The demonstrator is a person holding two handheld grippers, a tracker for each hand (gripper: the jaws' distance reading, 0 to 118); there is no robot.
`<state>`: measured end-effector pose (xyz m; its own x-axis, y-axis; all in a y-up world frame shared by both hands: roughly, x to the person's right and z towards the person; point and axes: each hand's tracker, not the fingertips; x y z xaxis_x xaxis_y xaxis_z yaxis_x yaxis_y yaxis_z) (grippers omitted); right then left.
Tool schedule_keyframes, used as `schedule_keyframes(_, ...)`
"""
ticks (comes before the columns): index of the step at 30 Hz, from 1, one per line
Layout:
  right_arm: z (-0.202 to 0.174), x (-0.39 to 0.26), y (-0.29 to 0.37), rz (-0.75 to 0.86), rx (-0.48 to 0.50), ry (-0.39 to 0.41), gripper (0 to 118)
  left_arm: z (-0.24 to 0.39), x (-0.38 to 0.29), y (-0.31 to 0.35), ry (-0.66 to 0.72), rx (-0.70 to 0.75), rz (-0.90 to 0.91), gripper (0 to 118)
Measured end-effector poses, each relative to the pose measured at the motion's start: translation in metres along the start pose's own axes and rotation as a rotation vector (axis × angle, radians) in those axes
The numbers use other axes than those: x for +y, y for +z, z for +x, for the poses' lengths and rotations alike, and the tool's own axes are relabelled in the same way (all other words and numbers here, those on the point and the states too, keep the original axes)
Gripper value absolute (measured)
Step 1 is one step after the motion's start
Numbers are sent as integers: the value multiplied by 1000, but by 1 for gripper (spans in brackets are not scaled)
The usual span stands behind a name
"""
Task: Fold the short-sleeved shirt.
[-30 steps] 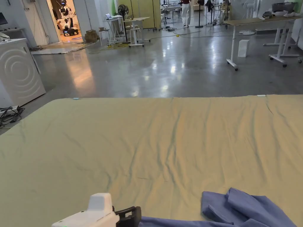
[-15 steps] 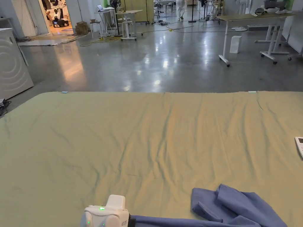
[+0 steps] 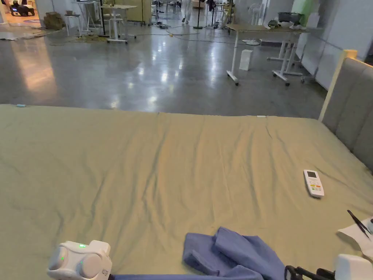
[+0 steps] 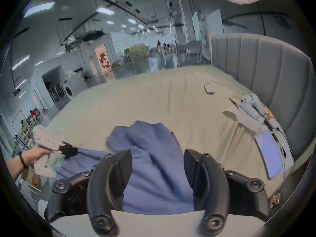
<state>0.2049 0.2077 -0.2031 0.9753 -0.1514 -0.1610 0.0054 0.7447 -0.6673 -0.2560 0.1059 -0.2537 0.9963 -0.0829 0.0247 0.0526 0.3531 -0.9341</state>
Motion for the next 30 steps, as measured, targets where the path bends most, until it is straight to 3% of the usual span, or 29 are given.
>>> schedule_keyframes(2, 24, 10, -47, -112, 28, -40, 78, -4, -1, -1, 12, -15, 1, 9)
schedule_keyframes(5, 45, 10, -97, -170, -6, -130, 79, -9, -3, 4, 36, -45, 8, 9)
schedule_keyframes(8, 52, 4, -131, -262, -89, -111, 78, -23, 0, -4, 61, -73, 5, 9)
schedule_keyframes(12, 52, -6, -137, -260, -106, -95, 56, -22, -1, -6, 64, -81, 4, 9)
schedule_keyframes(14, 55, -8, -135, -226, -99, -106, 16, -21, -3, -6, 61, -81, 11, 9)
schedule_keyframes(15, 56, -8, -130, -201, -98, -116, 4, -21, -4, -6, 63, -80, 16, 9)
schedule_keyframes(21, 51, -6, -106, -166, -73, -148, 3, -21, -17, 12, 127, -117, 81, 7)
schedule_keyframes(23, 47, 0, -88, -91, -60, -117, 2, -32, -27, 29, 205, -165, 172, 5)
schedule_keyframes(25, 50, 6, -74, -42, 10, -146, 2, -53, -35, 40, 213, -193, 295, 5)
schedule_keyframes(30, 45, 26, -22, 86, 23, -159, 2, -69, -53, 125, 242, -257, 500, 4)
